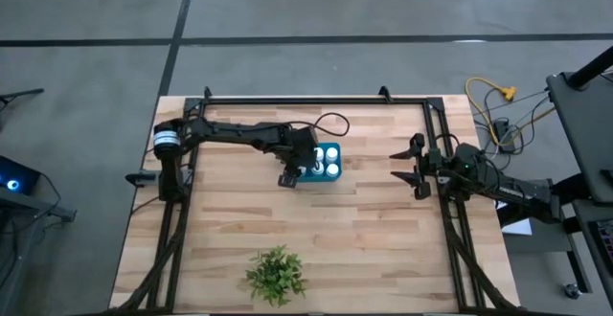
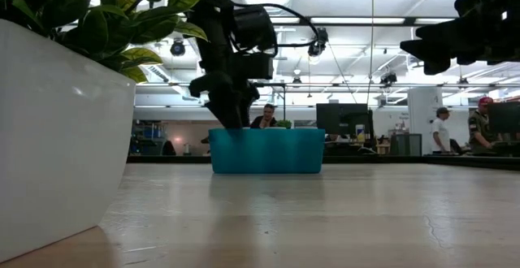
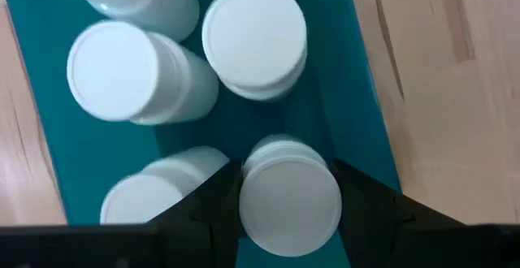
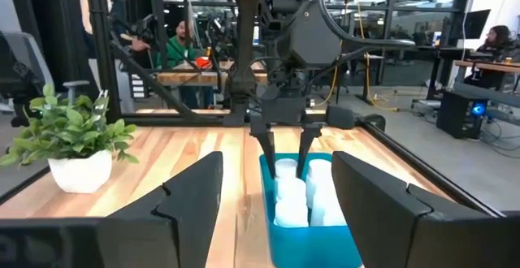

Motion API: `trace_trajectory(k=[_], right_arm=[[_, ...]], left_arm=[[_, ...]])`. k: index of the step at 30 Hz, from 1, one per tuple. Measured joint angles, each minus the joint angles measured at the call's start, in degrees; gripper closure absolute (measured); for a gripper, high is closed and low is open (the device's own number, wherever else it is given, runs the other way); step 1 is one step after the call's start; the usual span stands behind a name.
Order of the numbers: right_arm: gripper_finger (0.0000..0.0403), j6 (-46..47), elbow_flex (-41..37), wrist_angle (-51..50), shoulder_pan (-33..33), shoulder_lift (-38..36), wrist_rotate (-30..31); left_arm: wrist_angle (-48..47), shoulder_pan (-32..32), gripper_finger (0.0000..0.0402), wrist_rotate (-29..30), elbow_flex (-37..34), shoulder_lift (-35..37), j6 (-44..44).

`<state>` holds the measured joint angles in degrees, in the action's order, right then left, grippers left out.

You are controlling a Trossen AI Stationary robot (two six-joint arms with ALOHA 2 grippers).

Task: Pick and place pill bottles into a basket
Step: Put the white medicine bottle into the blue bin

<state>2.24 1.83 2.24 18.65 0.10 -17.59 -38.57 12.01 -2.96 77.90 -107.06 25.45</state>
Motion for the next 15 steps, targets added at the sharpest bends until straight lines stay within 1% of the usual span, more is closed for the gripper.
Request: trace_trajectory(k=[5, 15], right_arm=[[0.0179, 0.16, 0.0, -0.19, 0.0, 0.02, 0.05], [0.0179, 0.37, 0.0, -0.35, 0.0, 0.02, 0.18]], left_arm=[[-0.43, 0.0, 0.0258, -0.13, 1.54, -2.43, 0.16], [-0.99, 0.0, 0.0258, 0.06, 1.81, -1.85, 0.24]])
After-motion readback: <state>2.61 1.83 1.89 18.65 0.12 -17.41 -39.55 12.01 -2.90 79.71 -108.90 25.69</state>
